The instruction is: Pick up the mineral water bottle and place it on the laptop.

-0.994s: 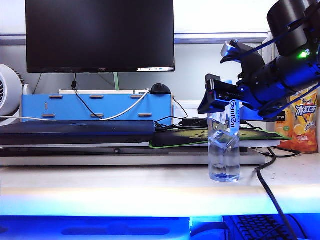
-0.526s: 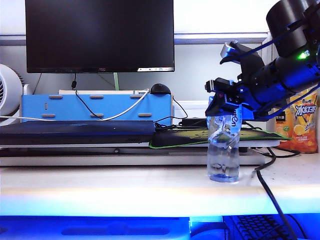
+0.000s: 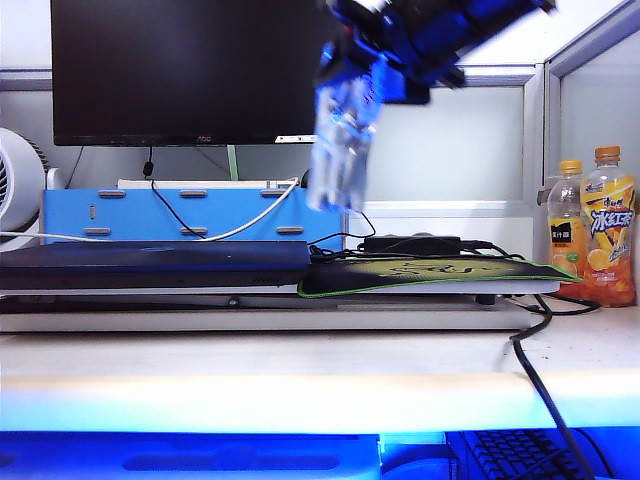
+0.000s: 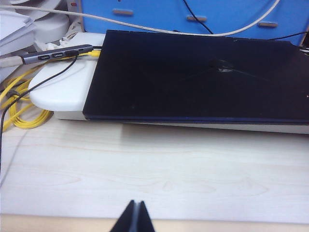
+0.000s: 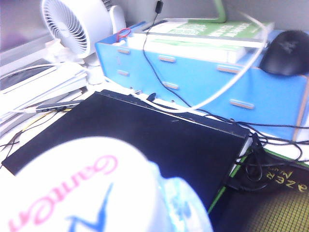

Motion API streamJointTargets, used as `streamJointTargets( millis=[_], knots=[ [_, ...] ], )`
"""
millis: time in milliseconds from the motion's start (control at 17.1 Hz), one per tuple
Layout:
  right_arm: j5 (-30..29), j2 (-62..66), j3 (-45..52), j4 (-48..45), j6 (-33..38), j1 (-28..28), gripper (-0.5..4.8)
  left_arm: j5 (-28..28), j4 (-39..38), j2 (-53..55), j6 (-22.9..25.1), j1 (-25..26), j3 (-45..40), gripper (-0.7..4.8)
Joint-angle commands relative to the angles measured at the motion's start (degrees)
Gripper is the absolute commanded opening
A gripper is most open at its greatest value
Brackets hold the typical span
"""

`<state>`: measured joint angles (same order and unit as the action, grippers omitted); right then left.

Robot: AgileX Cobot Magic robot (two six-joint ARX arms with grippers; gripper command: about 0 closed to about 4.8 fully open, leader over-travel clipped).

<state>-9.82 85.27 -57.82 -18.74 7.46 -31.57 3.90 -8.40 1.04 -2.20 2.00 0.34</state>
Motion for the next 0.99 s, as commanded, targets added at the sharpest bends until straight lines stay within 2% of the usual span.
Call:
streamJointTargets(
  millis=[58, 468, 994],
  knots=[
    [0.4, 0.6, -3.8, -2.7, -0.1, -0.8, -0.03, 0.2, -0.1, 0.0, 0.0, 0.0, 0.1, -0.02],
    [-0.6, 14.7, -18.6, -0.1, 0.0, -7.2, -0.03, 0.2, -0.1, 0.0, 0.0, 0.0, 0.1, -0.02],
    [1.0, 27.4, -32.4, 0.5, 0.0, -7.3, -0.03, 0.2, -0.1, 0.0, 0.0, 0.0, 0.1, -0.02]
  ],
)
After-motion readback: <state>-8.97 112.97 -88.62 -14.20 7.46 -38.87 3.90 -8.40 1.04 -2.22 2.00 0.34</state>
